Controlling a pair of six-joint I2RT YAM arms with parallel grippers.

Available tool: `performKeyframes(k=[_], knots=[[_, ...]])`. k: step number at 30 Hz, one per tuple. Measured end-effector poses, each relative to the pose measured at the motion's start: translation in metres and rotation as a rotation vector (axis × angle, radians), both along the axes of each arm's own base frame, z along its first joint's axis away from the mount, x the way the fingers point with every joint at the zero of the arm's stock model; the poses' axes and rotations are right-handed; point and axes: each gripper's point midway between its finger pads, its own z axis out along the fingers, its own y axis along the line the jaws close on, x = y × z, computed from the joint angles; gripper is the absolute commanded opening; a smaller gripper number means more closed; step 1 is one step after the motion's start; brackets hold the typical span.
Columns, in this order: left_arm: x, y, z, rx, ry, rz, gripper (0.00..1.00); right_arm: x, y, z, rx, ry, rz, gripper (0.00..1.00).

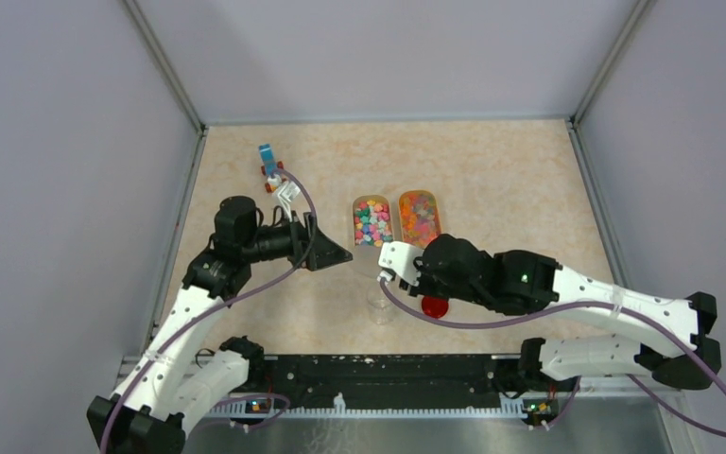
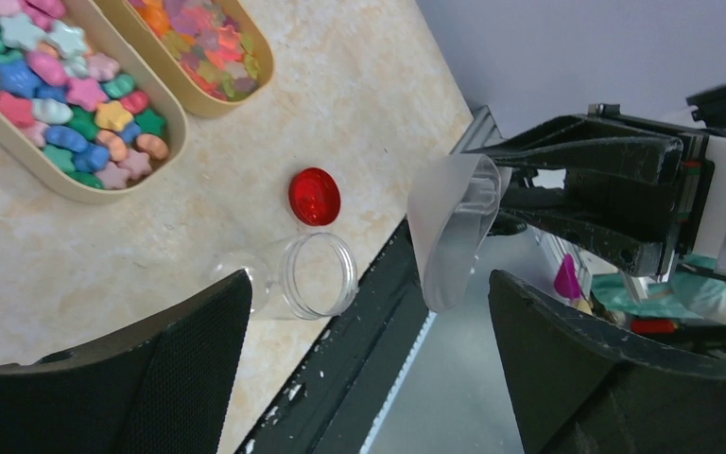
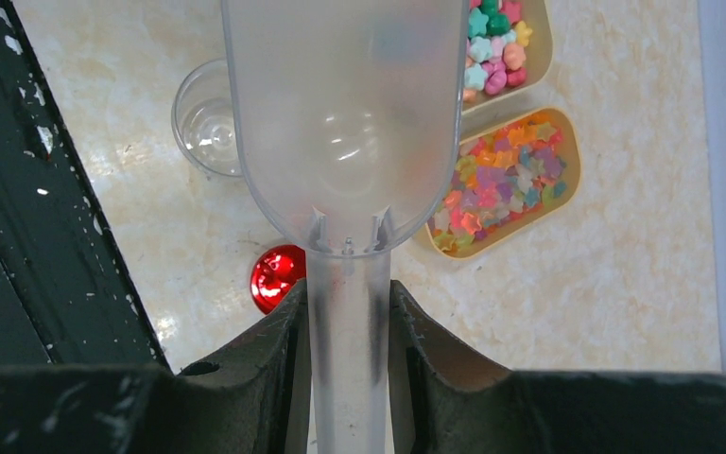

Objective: Pack the candies
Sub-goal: Adjust the spatula.

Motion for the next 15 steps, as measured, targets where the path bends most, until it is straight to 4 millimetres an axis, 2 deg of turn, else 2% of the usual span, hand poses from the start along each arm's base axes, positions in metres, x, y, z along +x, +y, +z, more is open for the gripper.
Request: performKeyframes(k=[7,15], knots=[[-0.017,-0.004,0.005,-0.049,0.031,-0.066,0.89,0.0,0.014,0.017,0.019,-0.032,0.042,0.0],[-0.023,-0.006,0.003,-0.066,0.056,-0.098,0.66,-0.002,0.027,0.018,-0.01,-0.043,0.08,0.0]])
